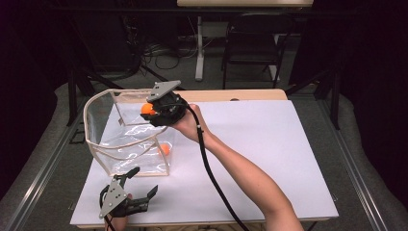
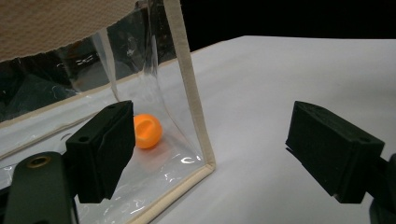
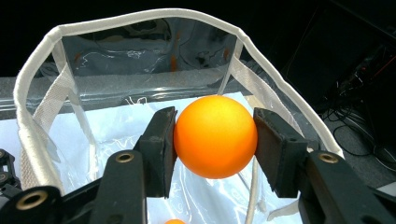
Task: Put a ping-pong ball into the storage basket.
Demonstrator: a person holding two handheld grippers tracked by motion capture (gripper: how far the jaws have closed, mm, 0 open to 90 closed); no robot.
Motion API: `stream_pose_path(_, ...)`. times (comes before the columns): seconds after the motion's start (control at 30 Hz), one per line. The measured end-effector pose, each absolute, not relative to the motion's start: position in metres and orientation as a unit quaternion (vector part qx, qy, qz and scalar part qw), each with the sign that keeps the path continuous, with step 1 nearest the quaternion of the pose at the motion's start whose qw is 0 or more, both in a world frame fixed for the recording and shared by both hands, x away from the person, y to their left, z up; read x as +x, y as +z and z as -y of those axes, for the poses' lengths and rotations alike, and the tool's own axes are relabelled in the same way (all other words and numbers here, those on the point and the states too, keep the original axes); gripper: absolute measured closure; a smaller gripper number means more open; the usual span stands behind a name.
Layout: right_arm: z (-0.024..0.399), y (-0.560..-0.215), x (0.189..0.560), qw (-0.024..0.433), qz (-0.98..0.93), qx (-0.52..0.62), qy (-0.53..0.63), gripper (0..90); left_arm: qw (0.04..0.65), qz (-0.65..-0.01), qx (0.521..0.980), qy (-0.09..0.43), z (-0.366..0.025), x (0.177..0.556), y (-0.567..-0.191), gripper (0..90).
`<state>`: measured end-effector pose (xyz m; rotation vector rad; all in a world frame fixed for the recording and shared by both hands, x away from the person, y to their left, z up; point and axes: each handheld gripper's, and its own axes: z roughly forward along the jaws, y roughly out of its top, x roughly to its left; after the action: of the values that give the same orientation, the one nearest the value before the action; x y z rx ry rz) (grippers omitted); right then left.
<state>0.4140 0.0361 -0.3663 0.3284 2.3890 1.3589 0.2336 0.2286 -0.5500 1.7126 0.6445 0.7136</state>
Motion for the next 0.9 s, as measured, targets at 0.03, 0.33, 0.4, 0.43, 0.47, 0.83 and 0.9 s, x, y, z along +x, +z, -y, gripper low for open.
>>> stream_pose_path(0.03, -0.036, -0.366, 0.414, 0.185, -0.849, 0.116, 0.481, 51.1, 0.555, -0.273, 0.725, 0.302, -0.229, 0.234, -0.55, 15.6)
stream_pose_path(0.33, -0.041, -0.369, 0.415, 0.181, -0.854, 0.115, 0.473, 51.1, 0.556, -0.273, 0.725, 0.302, -0.229, 0.234, -0.55, 15.6)
stream_pose_path(0.4, -0.042, -0.369, 0.415, 0.18, -0.856, 0.114, 0.471, 51.1, 0.555, -0.272, 0.725, 0.303, -0.229, 0.234, -0.55, 15.6)
stream_pose_path(0.43, -0.042, -0.37, 0.415, 0.18, -0.857, 0.114, 0.47, 51.1, 0.556, -0.273, 0.724, 0.303, -0.229, 0.234, -0.55, 15.6)
stream_pose_path(0.47, -0.042, -0.37, 0.415, 0.179, -0.857, 0.115, 0.469, 51.1, 0.556, -0.273, 0.725, 0.302, -0.229, 0.234, -0.55, 15.6)
stream_pose_path(0.83, -0.048, -0.374, 0.416, 0.172, -0.864, 0.114, 0.459, 51.1, 0.556, -0.273, 0.725, 0.303, -0.229, 0.233, -0.55, 15.6)
stream_pose_path(0.9, -0.048, -0.375, 0.416, 0.171, -0.866, 0.114, 0.456, 51.1, 0.556, -0.273, 0.724, 0.303, -0.229, 0.233, -0.55, 15.6)
